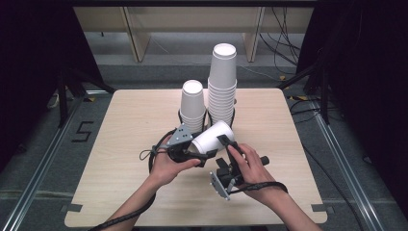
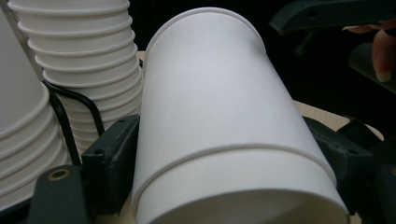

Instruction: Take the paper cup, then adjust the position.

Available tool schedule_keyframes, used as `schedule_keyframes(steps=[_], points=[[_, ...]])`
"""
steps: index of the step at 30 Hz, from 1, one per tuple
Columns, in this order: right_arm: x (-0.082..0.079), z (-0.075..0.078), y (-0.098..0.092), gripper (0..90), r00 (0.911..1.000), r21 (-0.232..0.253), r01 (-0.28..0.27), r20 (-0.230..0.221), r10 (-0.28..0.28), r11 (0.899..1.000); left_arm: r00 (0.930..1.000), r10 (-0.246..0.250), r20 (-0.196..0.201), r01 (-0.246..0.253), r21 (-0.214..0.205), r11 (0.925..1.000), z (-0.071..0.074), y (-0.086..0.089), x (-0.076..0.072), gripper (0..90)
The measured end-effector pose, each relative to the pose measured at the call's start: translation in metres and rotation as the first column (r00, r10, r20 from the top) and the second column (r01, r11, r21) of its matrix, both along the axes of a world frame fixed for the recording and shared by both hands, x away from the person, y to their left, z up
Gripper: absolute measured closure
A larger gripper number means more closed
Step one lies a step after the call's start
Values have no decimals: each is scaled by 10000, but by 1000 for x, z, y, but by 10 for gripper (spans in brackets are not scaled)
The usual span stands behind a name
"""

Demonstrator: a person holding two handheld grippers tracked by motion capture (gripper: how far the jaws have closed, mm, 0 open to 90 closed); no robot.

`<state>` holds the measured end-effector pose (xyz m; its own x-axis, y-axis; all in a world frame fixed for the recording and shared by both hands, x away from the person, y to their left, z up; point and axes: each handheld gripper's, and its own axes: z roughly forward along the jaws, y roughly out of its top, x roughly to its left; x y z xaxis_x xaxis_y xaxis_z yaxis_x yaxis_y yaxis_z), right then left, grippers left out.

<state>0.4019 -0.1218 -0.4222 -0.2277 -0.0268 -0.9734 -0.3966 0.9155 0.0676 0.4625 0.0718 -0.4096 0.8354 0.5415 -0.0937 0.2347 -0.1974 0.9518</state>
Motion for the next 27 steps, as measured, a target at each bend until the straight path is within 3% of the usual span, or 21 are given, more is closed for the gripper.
schedule_keyframes(steps=[1, 3, 6, 7, 8, 9, 10, 11, 12, 14, 17, 18, 19, 22, 23, 24, 27], points=[[0, 2, -4, 6, 9996, -54, -233, 174, 234, 9997, 10000, 17, 45, -17, -22, 10000, -1, 1, 0, 203], [-4, 2, -12, 6, 10000, 126, 52, 76, -53, 9999, 9999, 137, 48, -136, -108, 9998, -3, 5, -1, 203], [-4, -4, -25, 11, 9968, 1145, 613, -581, -549, 9915, 9996, 257, 94, -253, -370, 9990, -8, 10, -4, 202], [-6, -8, -28, 13, 9922, 1621, 1028, -872, -895, 9814, 9994, 342, 85, -338, -414, 9986, -9, 12, -5, 202], [-6, -16, -33, 15, 9780, 2424, 1593, -1710, -1195, 9570, 9992, 390, 95, -385, -478, 9981, -10, 13, -5, 202], [-3, -17, -36, 16, 9815, 2599, 1413, -1627, -1009, 9553, 9990, 428, 113, -421, -508, 9978, -11, 15, -6, 201], [-2, -18, -38, 19, 9783, 2816, 1554, -1770, -1080, 9469, 9987, 487, 144, -478, -557, 9973, -13, 16, -6, 201], [-6, -22, -39, 21, 9567, 3401, 2237, -2555, -1392, 9134, 9985, 525, 165, -515, -566, 9971, -14, 18, -7, 201], [-5, -23, -40, 23, 9484, 3585, 2407, -2843, -1402, 9020, 9982, 578, 176, -565, -647, 9963, -14, 19, -7, 201], [-4, -24, -42, 25, 9496, 3701, 2324, -2866, -1274, 8995, 9976, 643, 266, -623, -708, 9955, -15, 21, -9, 201], [-1, -25, -43, 27, 9407, 3990, 2474, -3171, -1203, 8829, 9961, 801, 356, -769, -846, 9934, -16, 25, -12, 200], [-1, -26, -43, 29, 9350, 4311, 2584, -3366, -1116, 8645, 9959, 808, 396, -772, -848, 9934, -16, 26, -12, 200], [0, -26, -43, 32, 9318, 4454, 2673, -3456, -1113, 8545, 9956, 855, 387, -818, -889, 9927, -17, 27, -13, 200], [3, -27, -47, 49, 9045, 5449, 3153, -4204, -722, 7770, 9943, 974, 427, -927, -1006, 9906, -19, 32, -15, 199], [4, -27, -48, 53, 8982, 5587, 3227, -4354, -609, 7640, 9935, 1036, 477, -982, -1041, 9897, -20, 33, -15, 199], [5, -28, -50, 59, 8897, 5830, 3346, -4543, -444, 7404, 9934, 1045, 479, -989, -1072, 9893, -20, 34, -15, 199], [7, -30, -52, 64, 8696, 6087, 3643, -4933, -234, 7048, 9931, 1073, 480, -1019, -1037, 9894, -21, 34, -16, 199]])
